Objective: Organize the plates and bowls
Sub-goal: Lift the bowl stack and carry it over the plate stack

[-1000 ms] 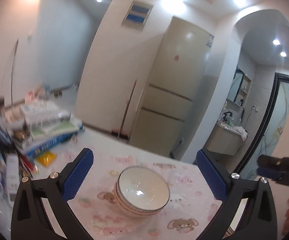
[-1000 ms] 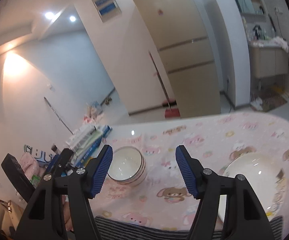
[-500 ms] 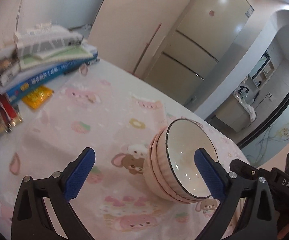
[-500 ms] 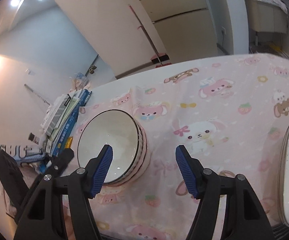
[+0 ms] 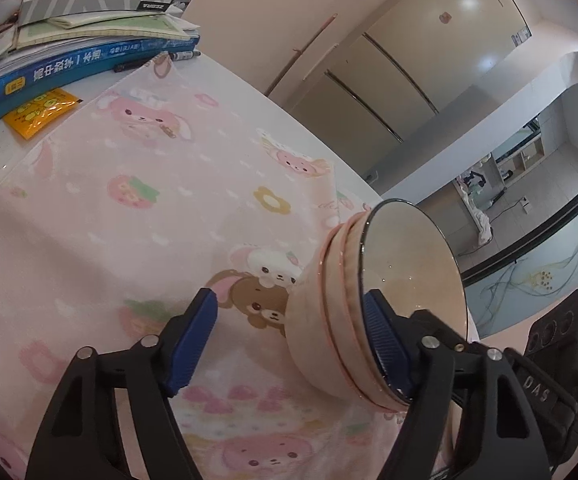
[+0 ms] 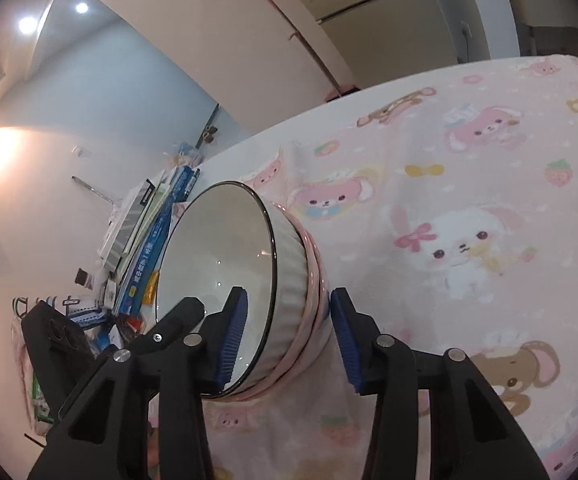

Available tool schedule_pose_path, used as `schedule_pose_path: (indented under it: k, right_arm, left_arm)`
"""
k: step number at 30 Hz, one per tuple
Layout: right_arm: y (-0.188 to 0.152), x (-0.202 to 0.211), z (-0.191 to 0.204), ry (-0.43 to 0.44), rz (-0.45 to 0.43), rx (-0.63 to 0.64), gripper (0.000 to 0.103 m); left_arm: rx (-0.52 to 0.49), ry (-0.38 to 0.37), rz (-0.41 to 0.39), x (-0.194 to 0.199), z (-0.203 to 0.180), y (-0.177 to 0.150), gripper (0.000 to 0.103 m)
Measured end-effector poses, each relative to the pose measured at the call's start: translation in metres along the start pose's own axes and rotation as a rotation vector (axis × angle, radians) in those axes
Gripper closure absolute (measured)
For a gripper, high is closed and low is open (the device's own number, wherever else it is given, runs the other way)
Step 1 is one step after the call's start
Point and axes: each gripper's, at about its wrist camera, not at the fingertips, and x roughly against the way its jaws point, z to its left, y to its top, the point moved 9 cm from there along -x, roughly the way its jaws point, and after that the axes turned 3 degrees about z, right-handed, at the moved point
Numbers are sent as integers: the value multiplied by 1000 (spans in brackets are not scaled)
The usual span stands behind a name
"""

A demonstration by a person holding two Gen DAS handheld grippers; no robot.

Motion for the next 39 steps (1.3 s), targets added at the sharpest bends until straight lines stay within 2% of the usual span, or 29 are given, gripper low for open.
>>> schedule_pose_path:
  k: [2, 5, 9, 12, 17, 21, 24, 30, 36, 39]
  right_arm:
    - [-4, -7, -1, -17, 11, 4, 58]
    - [-5, -11, -6, 15, 17, -26, 58]
    - [-7, -20, -16, 121, 50, -104, 55]
    - [-9, -26, -21, 222, 83, -178, 54]
    - [-10, -24, -23, 226, 75, -195, 55]
    - [-10, -22, -23, 182, 79, -165, 63]
    - [-12, -24, -24, 208, 101, -200, 64]
    - [-8, -10, -15, 212, 59, -163, 64]
    - [4, 36, 6, 215, -28, -90, 64]
    - [7, 54, 13, 210, -54, -70, 64]
  left_arm:
    - [-16, 8, 11, -4, -5, -2, 36]
    - [-21, 24, 31, -7, -9, -5, 39]
    - [16, -10, 86, -18, -11, -13, 42]
    - [58, -83, 122, -20, -16, -18, 52]
    - [73, -89, 108, -16, -13, -19, 56]
    - [17, -41, 81, -11, -16, -21, 61]
    - [-3, -21, 63, -7, -17, -20, 61]
    - [-29, -57, 2, 8, -25, -14, 61]
    - [-88, -144, -111, 36, -56, -5, 60]
    - [-94, -156, -136, 50, -68, -2, 60]
